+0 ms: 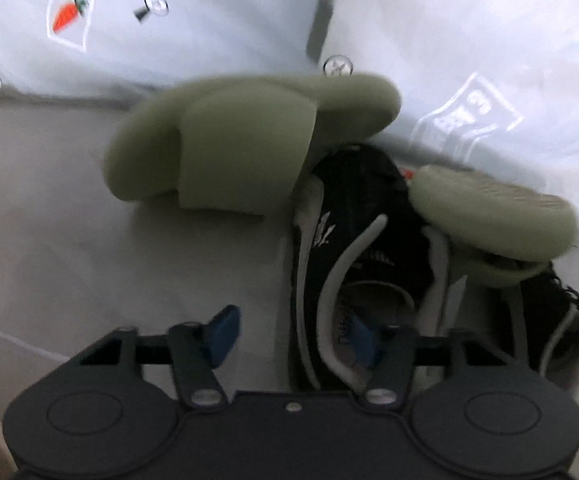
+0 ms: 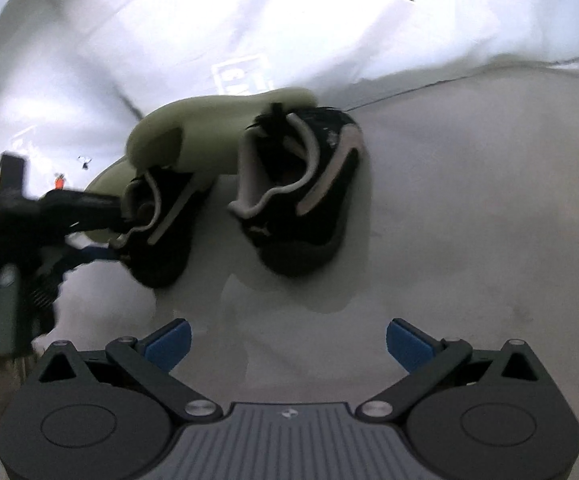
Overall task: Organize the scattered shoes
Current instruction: 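Reach both tools toward the black sneakers and olive slides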
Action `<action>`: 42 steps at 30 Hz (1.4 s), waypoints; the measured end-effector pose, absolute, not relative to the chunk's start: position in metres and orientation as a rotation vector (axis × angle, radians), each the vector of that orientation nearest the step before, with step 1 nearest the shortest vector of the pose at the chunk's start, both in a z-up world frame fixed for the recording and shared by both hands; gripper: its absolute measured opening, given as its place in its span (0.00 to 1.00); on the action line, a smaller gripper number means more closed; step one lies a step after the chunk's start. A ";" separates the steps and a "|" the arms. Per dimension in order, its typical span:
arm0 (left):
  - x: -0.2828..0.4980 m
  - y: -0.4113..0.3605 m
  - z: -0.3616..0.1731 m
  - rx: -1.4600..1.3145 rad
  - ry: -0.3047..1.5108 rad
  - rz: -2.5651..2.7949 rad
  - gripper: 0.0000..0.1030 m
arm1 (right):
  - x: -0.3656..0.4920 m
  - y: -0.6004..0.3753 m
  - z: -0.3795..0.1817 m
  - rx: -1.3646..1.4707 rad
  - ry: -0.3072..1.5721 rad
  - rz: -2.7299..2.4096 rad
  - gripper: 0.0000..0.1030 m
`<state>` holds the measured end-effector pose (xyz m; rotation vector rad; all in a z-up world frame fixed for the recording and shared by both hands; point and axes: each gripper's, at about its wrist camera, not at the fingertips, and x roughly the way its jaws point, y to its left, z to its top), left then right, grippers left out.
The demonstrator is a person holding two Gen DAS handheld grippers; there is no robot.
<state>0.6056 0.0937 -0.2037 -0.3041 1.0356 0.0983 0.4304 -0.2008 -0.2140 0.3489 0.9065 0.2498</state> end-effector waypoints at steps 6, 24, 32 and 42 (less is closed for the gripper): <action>0.583 0.062 -0.211 -0.234 1.002 0.124 0.24 | 0.409 -0.203 -0.206 0.344 0.877 0.251 1.00; 0.423 -0.053 -0.196 -0.150 1.096 -0.005 0.27 | 0.270 -0.280 -0.166 0.400 0.727 0.044 1.00; 0.371 -0.078 -0.196 -0.172 1.086 0.046 0.26 | 0.219 -0.314 -0.173 0.377 0.782 0.069 1.00; 0.321 -0.095 -0.194 -0.197 1.061 0.115 0.26 | 0.196 -0.356 -0.170 0.348 0.794 0.117 1.00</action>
